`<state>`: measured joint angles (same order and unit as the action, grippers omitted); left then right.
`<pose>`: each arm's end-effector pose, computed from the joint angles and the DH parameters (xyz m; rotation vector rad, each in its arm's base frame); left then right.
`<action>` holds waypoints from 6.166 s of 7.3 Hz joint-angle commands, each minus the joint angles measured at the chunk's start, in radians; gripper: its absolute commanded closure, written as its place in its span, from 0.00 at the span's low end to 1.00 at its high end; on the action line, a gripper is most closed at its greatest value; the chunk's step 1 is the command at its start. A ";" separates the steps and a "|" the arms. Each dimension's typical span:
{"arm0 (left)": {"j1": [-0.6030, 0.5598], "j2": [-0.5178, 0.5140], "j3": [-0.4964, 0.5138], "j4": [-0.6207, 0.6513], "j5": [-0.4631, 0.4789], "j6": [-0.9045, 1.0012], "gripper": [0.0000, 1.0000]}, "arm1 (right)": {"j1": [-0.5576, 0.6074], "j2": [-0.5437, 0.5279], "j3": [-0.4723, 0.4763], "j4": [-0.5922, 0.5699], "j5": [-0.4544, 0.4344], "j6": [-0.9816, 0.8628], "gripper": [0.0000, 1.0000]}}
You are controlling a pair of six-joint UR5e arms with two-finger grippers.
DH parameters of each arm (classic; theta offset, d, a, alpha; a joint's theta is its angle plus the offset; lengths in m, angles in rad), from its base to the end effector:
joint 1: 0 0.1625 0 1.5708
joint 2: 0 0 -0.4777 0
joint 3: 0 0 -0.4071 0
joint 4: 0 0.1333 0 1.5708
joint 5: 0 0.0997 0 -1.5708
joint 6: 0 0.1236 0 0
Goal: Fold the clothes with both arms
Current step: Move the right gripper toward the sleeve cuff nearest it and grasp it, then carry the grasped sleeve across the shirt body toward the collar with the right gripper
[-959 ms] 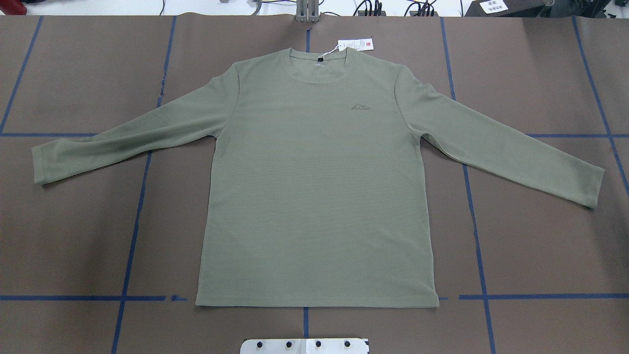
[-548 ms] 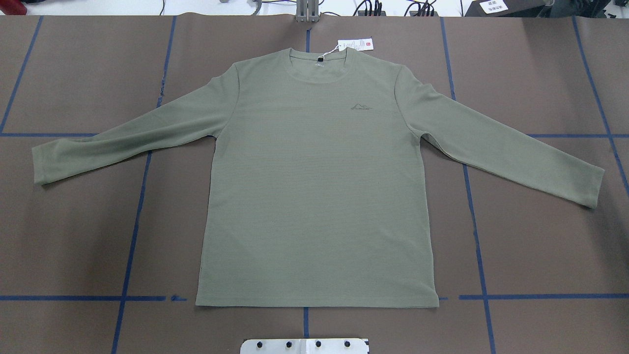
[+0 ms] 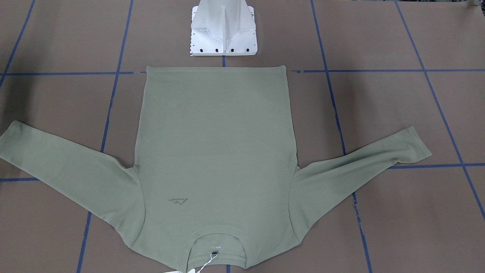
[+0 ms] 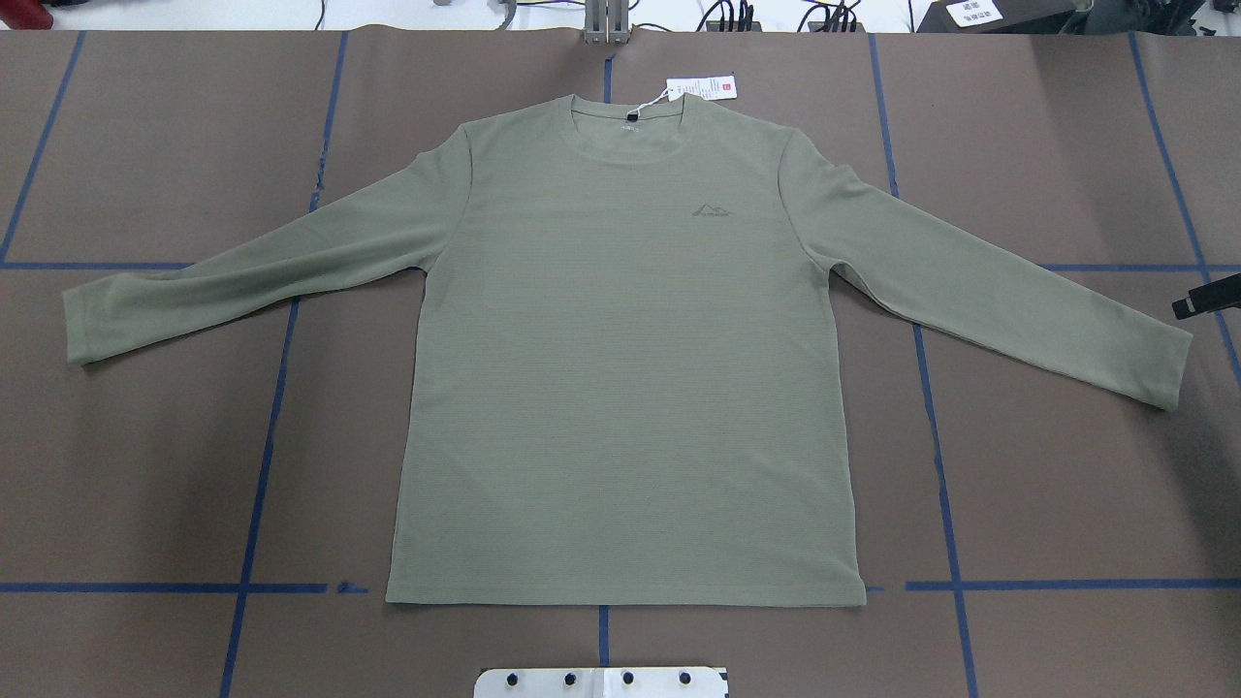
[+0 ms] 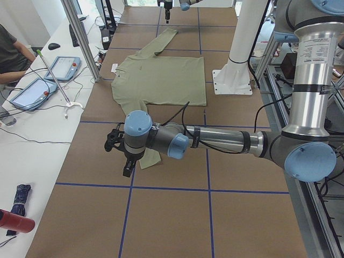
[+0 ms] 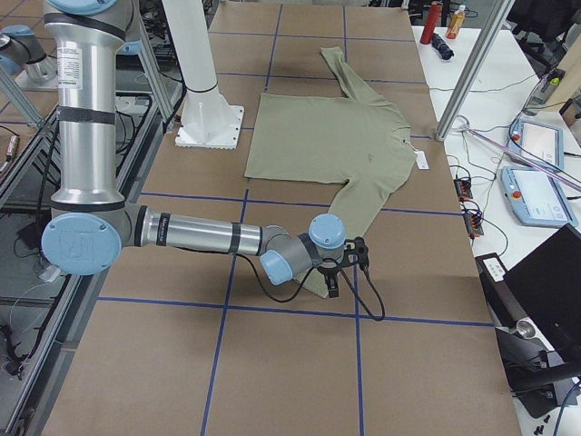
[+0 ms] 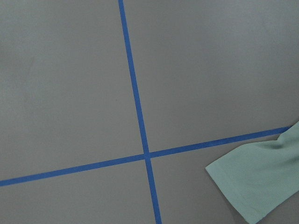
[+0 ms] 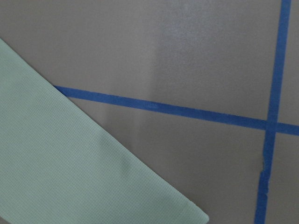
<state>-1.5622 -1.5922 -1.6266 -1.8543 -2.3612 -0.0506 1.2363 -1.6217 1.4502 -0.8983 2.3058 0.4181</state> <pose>-0.0408 -0.5405 0.6549 0.3182 0.7911 0.1031 -0.1193 -0.4967 0.7416 0.1801 -0.8438 -0.1057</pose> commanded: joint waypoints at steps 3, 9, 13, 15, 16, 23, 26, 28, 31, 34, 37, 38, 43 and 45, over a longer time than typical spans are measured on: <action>-0.001 0.011 -0.007 -0.006 -0.003 0.002 0.00 | -0.072 -0.024 -0.043 0.016 -0.020 0.047 0.00; -0.001 0.011 -0.009 -0.006 -0.003 0.008 0.00 | -0.106 -0.023 -0.063 0.005 -0.016 0.047 0.00; -0.001 0.011 -0.012 -0.006 -0.003 0.009 0.00 | -0.106 -0.026 -0.067 0.002 -0.014 0.047 0.85; -0.001 0.009 -0.010 -0.006 -0.003 0.009 0.00 | -0.104 -0.024 -0.065 0.004 -0.008 0.047 1.00; -0.001 0.008 -0.010 -0.006 -0.003 0.009 0.00 | -0.104 -0.023 -0.054 0.004 -0.008 0.047 1.00; -0.001 0.009 -0.027 -0.003 -0.003 0.006 0.00 | -0.074 0.003 0.121 -0.078 0.023 0.086 1.00; -0.001 0.009 -0.032 0.001 -0.054 -0.002 0.00 | -0.080 0.258 0.239 -0.356 0.050 0.236 1.00; -0.002 0.009 -0.032 0.001 -0.059 -0.002 0.00 | -0.141 0.499 0.225 -0.543 0.046 0.307 1.00; -0.002 0.014 -0.030 0.003 -0.059 0.000 0.00 | -0.288 0.908 -0.064 -0.545 -0.009 0.388 1.00; -0.002 0.014 -0.015 0.001 -0.059 0.005 0.00 | -0.450 1.107 -0.224 -0.386 -0.184 0.499 1.00; -0.002 0.015 -0.013 0.000 -0.052 0.008 0.00 | -0.570 1.125 -0.297 -0.246 -0.324 0.512 1.00; -0.002 0.015 -0.012 0.000 -0.050 0.008 0.00 | -0.580 1.122 -0.300 -0.196 -0.325 0.525 1.00; -0.002 0.011 -0.013 0.000 -0.049 0.006 0.00 | -0.656 1.181 -0.366 -0.071 -0.432 0.554 0.00; -0.002 0.012 -0.012 -0.002 -0.049 0.006 0.00 | -0.696 1.189 -0.373 -0.071 -0.493 0.592 0.00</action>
<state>-1.5642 -1.5808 -1.6396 -1.8556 -2.4101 -0.0438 0.5608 -0.4396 1.0820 -0.9700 1.8424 0.9831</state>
